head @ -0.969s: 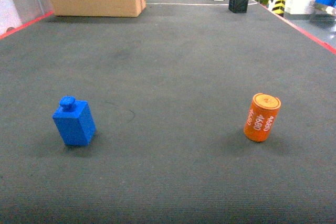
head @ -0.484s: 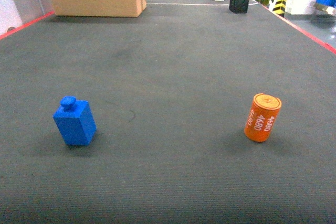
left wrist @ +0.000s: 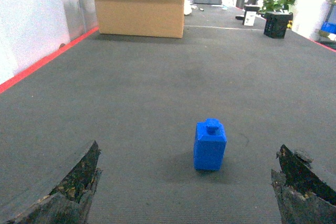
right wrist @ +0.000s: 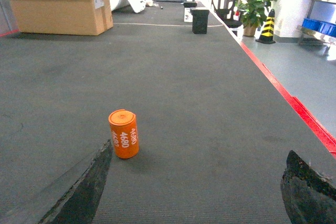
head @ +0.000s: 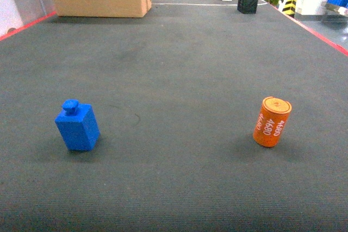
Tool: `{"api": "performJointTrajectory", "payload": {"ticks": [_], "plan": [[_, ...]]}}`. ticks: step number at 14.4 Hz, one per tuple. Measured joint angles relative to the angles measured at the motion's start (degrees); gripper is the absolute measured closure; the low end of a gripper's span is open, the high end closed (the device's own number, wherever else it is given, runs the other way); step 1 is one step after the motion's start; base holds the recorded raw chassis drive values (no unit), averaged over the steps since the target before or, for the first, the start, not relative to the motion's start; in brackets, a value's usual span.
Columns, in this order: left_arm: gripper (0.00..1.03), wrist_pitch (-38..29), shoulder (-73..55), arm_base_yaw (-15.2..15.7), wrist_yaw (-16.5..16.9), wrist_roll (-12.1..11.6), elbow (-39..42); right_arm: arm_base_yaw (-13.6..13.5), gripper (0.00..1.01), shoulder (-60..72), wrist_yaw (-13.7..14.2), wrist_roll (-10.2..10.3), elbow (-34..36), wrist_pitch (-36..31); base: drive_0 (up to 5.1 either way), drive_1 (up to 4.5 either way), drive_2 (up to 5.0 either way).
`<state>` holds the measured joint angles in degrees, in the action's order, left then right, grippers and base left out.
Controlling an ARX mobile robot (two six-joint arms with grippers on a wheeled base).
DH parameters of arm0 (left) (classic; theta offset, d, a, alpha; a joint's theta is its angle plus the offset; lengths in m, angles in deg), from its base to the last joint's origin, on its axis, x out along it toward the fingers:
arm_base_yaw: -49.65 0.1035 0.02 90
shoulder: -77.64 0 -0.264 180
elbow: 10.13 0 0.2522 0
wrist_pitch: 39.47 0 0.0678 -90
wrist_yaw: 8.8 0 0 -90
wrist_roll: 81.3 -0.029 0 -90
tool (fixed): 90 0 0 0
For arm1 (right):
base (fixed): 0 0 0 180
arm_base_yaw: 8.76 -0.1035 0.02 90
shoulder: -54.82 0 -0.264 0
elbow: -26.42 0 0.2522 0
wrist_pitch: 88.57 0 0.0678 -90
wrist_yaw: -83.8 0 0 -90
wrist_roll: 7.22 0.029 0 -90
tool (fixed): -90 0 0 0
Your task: Sort blue parts and orange caps into right shelf containers
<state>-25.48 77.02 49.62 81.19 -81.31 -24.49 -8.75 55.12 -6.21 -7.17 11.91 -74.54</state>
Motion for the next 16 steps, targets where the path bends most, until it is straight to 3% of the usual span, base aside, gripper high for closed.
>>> {"api": "performJointTrajectory", "payload": {"ticks": [16], "plan": [[0.05, 0.0, 0.0, 0.0, 0.0, 0.0, 0.0, 0.0, 0.03, 0.0, 0.0, 0.0, 0.0, 0.0, 0.0, 0.0, 0.0]]}}
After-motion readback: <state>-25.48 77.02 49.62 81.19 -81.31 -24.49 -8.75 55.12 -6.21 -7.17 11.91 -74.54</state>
